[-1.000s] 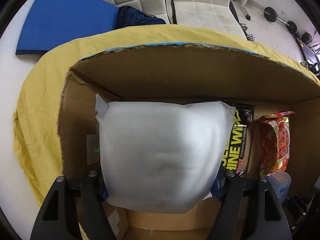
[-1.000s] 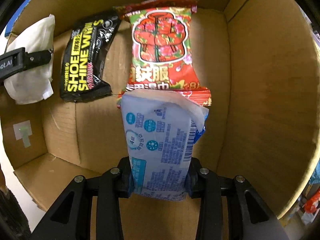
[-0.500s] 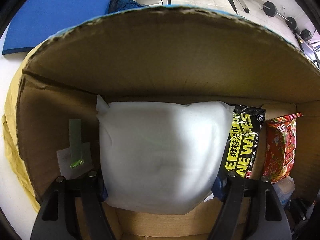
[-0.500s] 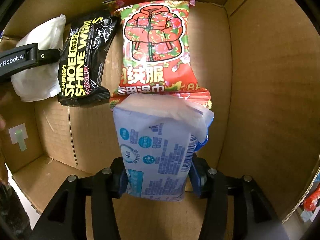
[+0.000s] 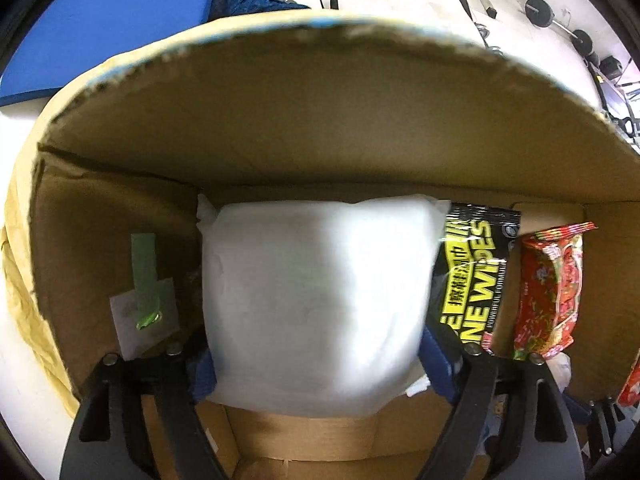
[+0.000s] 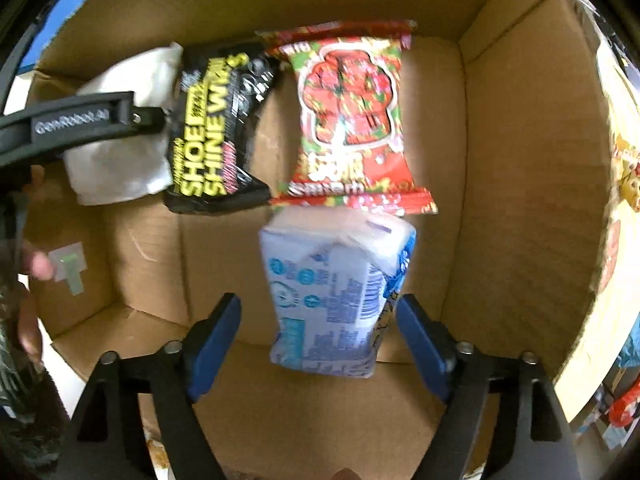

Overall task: Organize soft objects
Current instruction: 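Open both tools to release the packs into the box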

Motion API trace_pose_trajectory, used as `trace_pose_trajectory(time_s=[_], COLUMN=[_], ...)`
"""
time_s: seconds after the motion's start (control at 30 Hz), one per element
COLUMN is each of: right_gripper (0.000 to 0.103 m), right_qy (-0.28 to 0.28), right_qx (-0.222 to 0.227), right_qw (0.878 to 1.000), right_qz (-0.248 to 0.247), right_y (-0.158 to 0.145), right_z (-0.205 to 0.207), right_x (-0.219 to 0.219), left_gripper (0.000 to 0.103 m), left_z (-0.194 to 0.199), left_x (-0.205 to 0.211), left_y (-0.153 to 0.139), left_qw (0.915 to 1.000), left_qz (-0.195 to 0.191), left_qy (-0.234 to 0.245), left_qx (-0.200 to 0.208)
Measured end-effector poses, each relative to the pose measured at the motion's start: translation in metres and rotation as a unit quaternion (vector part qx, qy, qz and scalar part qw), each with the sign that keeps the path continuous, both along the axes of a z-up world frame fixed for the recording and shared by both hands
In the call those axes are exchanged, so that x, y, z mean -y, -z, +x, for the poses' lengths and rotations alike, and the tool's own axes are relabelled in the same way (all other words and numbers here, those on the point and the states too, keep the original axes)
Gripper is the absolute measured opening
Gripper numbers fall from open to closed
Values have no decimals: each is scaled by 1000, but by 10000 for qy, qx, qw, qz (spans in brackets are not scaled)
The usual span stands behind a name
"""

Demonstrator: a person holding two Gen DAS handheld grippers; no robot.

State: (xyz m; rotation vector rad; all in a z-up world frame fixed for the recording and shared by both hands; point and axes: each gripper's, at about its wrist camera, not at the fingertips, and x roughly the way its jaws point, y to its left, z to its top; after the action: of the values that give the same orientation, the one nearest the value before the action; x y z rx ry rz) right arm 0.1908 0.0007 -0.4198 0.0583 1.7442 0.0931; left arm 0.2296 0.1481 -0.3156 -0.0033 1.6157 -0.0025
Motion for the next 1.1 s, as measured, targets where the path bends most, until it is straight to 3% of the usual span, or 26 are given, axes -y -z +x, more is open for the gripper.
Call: trace_pose_trajectory(time_s=[0.17, 0.23, 0.33, 0.63, 1.1], right_gripper=[98, 98, 103, 103, 103], right_qy=[-5, 5, 34, -115, -337], right_qx=[151, 209, 306, 743, 1483], right_qw=[9999, 9998, 9995, 9972, 9881], right_qz=[-17, -35, -68, -57, 245], right_y=[-18, -25, -35, -74, -161], right_z=[8, 8, 10, 3, -66], right_x=[-7, -9, -9, -3, 26], left_gripper=[93, 100, 100, 100, 100], left_z=[2, 2, -3, -37, -118], left_x=[5, 5, 4, 3, 20], left_y=[-16, -27, -45, -108, -184], left_qw=[9998, 9996, 9988, 9944, 9823], left_qz=[-8, -70, -103, -277, -243], left_qy=[-4, -31, -24, 55, -76], left_qx=[175, 261, 473, 1020, 1855])
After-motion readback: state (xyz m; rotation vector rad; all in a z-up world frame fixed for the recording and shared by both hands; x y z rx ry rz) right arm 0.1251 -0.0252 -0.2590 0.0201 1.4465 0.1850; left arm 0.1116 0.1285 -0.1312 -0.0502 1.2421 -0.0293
